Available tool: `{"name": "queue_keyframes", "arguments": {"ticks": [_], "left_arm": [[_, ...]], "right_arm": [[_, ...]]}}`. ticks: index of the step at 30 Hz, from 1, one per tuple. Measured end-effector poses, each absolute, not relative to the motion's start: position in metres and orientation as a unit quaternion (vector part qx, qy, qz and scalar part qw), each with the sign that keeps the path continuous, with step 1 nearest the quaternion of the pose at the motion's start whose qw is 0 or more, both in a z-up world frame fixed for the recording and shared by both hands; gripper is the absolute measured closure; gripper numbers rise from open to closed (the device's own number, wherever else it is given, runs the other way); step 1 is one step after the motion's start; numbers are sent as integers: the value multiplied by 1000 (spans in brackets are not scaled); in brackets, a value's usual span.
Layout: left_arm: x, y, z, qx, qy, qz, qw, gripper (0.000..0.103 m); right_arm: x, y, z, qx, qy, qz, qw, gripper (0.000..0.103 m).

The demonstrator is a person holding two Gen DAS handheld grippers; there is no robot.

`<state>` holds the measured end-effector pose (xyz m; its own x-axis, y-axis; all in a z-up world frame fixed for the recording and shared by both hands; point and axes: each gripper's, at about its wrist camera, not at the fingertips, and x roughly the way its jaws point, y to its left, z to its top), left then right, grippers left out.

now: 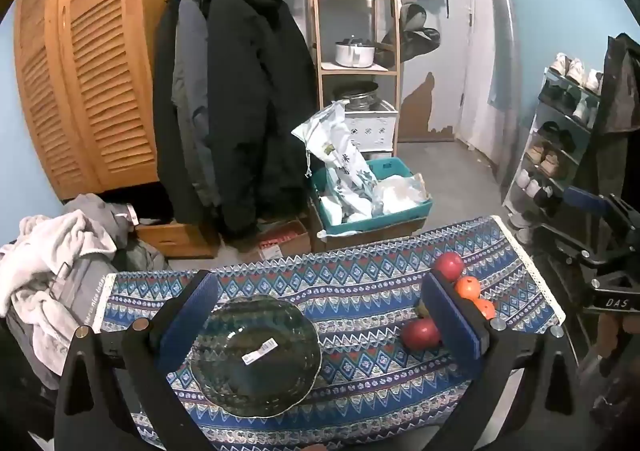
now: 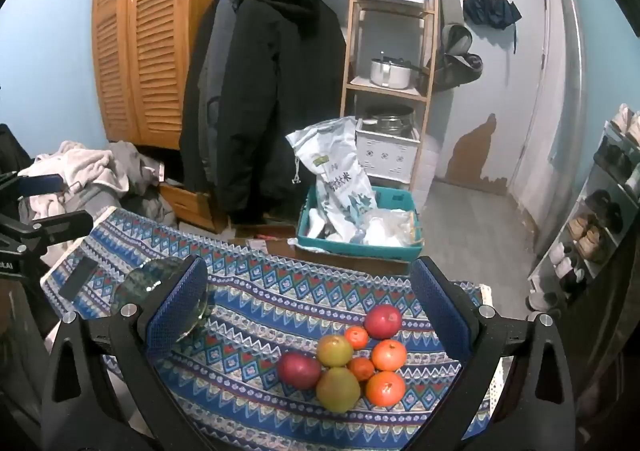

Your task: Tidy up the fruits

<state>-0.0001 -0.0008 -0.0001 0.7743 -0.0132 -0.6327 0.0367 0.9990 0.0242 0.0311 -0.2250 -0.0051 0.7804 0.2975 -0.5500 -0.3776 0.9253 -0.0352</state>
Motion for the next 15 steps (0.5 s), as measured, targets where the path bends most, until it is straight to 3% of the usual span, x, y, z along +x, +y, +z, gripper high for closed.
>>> {"name": "queue_keyframes", "arguments": {"ticks": [15], "left_arm": [[-6,3,0,8,318,-33,948,0]], "right_arm": [[33,-220,-7,-78,279,183,939,3]]}}
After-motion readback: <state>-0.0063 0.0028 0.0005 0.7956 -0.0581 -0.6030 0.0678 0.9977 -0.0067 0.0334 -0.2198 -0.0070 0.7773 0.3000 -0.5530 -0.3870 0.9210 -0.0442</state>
